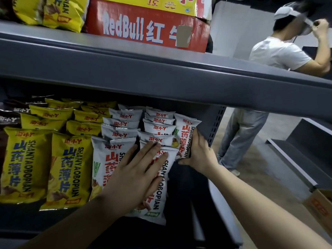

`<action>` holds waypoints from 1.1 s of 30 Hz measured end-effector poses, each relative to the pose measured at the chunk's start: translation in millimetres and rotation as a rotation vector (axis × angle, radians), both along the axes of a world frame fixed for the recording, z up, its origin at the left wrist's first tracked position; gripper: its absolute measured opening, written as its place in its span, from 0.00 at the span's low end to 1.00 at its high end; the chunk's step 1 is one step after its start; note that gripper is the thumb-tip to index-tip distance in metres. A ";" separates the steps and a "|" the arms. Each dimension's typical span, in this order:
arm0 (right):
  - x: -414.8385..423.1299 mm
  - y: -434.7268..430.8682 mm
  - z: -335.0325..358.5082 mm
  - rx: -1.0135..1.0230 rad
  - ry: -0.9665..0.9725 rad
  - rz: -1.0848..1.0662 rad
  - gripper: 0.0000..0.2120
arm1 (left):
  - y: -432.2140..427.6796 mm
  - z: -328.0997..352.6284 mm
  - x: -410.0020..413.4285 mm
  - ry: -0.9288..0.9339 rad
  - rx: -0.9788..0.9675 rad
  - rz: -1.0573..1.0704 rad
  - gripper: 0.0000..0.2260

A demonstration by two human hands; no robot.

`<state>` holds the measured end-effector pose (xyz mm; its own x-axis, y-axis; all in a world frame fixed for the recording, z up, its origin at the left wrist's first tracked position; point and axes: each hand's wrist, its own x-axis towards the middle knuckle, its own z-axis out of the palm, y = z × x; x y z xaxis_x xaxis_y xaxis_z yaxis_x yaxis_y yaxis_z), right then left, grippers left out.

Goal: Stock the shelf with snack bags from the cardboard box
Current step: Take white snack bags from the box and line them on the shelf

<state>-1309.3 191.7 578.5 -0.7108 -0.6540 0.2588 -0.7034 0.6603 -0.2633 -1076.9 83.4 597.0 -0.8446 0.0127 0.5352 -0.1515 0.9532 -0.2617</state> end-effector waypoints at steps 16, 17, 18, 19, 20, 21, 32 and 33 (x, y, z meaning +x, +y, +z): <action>16.4 -2.0 4.4 0.171 0.540 0.103 0.54 | 0.0 -4.0 -2.5 0.068 -0.025 -0.005 0.24; 15.0 -5.8 4.2 0.212 0.522 0.108 0.53 | 0.3 -4.7 -2.3 0.075 -0.030 -0.002 0.25; 13.1 -9.4 3.9 0.240 0.494 0.101 0.52 | 0.4 -5.8 -2.1 0.082 -0.033 -0.001 0.26; 11.4 -12.1 3.5 0.258 0.469 0.094 0.52 | 0.4 -6.9 -1.8 0.086 -0.033 0.001 0.27; 10.3 -14.1 3.4 0.271 0.450 0.088 0.51 | 0.1 -8.1 -1.1 0.089 -0.029 0.002 0.27; 10.1 -15.8 3.8 0.279 0.436 0.083 0.51 | 0.0 -9.2 -0.4 0.093 -0.022 0.002 0.27; 57.8 14.5 14.0 0.091 0.375 0.146 0.35 | 25.3 -8.0 27.0 0.163 0.091 -0.058 0.20; 65.4 20.7 15.1 0.057 0.360 0.159 0.34 | 31.8 -9.3 33.9 0.161 0.104 -0.104 0.21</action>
